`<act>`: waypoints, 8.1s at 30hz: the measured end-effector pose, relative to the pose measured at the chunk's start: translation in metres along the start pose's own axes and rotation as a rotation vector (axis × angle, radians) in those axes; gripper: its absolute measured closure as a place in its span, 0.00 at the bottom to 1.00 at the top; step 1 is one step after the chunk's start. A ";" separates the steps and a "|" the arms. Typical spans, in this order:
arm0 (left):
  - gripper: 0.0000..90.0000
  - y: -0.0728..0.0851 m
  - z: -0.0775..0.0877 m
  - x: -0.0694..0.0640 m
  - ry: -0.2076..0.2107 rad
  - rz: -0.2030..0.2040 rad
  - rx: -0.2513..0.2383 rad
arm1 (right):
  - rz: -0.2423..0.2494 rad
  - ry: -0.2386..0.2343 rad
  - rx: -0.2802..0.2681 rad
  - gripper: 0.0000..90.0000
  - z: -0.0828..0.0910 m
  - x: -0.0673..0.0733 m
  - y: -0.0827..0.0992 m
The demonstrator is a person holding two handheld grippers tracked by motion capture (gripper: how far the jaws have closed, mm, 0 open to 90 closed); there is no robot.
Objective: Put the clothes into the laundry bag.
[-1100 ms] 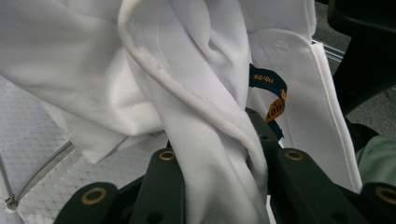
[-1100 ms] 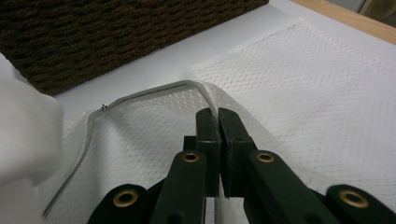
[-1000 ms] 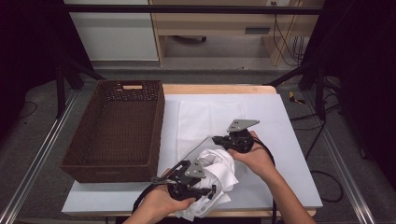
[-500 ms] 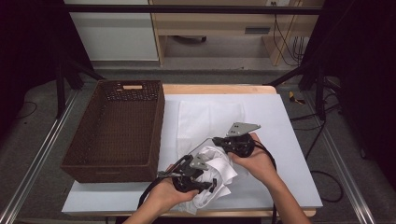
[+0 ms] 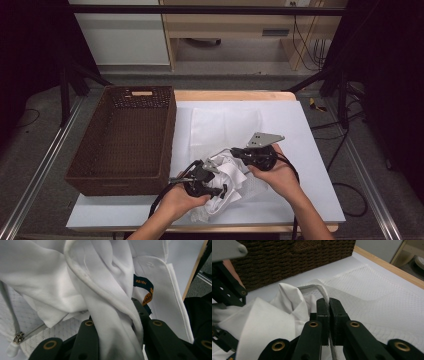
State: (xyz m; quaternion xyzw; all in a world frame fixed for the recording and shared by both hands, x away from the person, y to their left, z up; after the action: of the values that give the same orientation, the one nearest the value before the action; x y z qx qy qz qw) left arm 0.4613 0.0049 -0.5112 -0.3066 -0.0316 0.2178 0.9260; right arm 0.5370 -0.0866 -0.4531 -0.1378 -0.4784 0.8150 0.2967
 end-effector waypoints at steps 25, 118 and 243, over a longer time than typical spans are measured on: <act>0.80 -0.026 -0.015 0.018 -0.067 0.022 -0.039 | 0.004 -0.011 -0.021 0.96 0.001 0.008 -0.007; 0.79 -0.064 -0.042 0.075 -0.241 0.194 -0.320 | -0.019 -0.005 -0.050 0.99 -0.004 0.004 -0.002; 0.65 0.000 0.027 0.017 -0.280 0.083 -0.375 | -0.037 0.030 -0.060 0.99 0.002 -0.012 0.007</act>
State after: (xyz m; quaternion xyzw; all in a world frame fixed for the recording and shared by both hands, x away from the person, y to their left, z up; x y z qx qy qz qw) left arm 0.4717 0.0269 -0.4906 -0.4411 -0.1872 0.2862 0.8298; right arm 0.5433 -0.0978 -0.4591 -0.1499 -0.5006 0.7925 0.3143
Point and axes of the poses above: each handheld gripper's, and its own axes: z roughly backward along the jaws, y roughly out of its underside, x roughly to its left, the point moved 10 cm from there along -z, roughly forward along the jaws, and after that the axes turned 7 degrees about -z, right-handed, at the moved point
